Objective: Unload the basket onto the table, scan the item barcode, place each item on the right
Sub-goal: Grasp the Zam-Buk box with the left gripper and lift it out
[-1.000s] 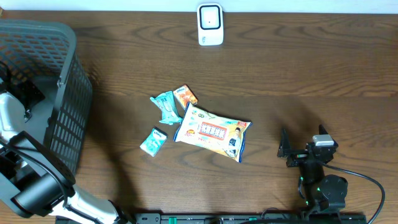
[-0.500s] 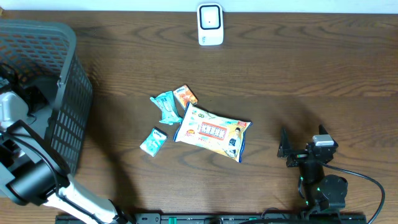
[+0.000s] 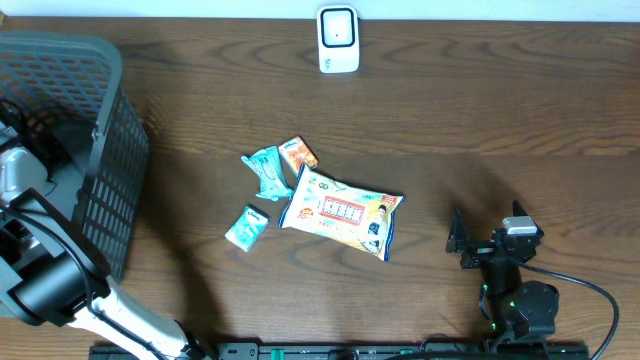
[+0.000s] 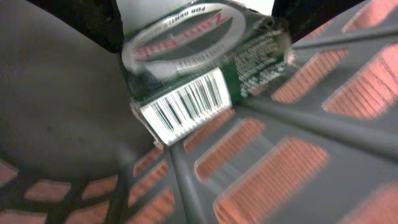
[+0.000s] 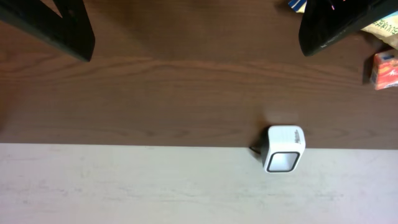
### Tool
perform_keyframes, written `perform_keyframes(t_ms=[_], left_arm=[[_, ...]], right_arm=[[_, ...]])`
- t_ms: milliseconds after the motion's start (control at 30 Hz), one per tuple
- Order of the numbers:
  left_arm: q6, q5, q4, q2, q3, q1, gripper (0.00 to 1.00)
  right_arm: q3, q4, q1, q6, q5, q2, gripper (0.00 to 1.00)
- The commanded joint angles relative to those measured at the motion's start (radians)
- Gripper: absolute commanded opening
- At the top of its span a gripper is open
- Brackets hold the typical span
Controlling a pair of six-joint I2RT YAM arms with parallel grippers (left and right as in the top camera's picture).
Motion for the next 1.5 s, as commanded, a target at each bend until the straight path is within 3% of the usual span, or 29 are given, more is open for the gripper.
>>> perform_keyframes(t_ms=[0, 200, 667, 800, 933, 1000, 1233, 1467], left_arm=[[-0.043, -0.013, 0.031, 0.030, -0.002, 0.002, 0.73], [-0.043, -0.011, 0.059, 0.085, -0.002, 0.002, 0.73], [-0.050, -0.012, 0.072, 0.065, -0.002, -0.001, 0.32], [-0.084, -0.008, 0.048, 0.011, -0.002, -0.001, 0.27], [-0.141, -0.005, -0.005, -0.116, -0.002, -0.001, 0.12], [-0.172, -0.005, -0.024, -0.175, -0.002, -0.001, 0.09], [-0.224, 0.109, -0.063, -0.439, -0.002, -0.030, 0.08], [-0.272, 0.131, -0.153, -0.800, -0.002, -0.216, 0.08]], right_arm=[[-0.001, -0.005, -0.006, 0.011, 0.002, -0.003, 0.99], [-0.001, -0.005, -0.006, 0.011, 0.002, -0.003, 0.99], [-0.001, -0.005, -0.006, 0.011, 0.002, -0.002, 0.99], [-0.001, -0.005, -0.006, 0.010, 0.002, -0.002, 0.99], [-0.001, -0.004, -0.006, 0.011, 0.002, -0.003, 0.99], [-0.001, -0.005, -0.006, 0.011, 0.002, -0.002, 0.99], [-0.001, -0.004, -0.006, 0.011, 0.002, -0.002, 0.99], [-0.001, -0.005, -0.006, 0.011, 0.002, -0.002, 0.99]])
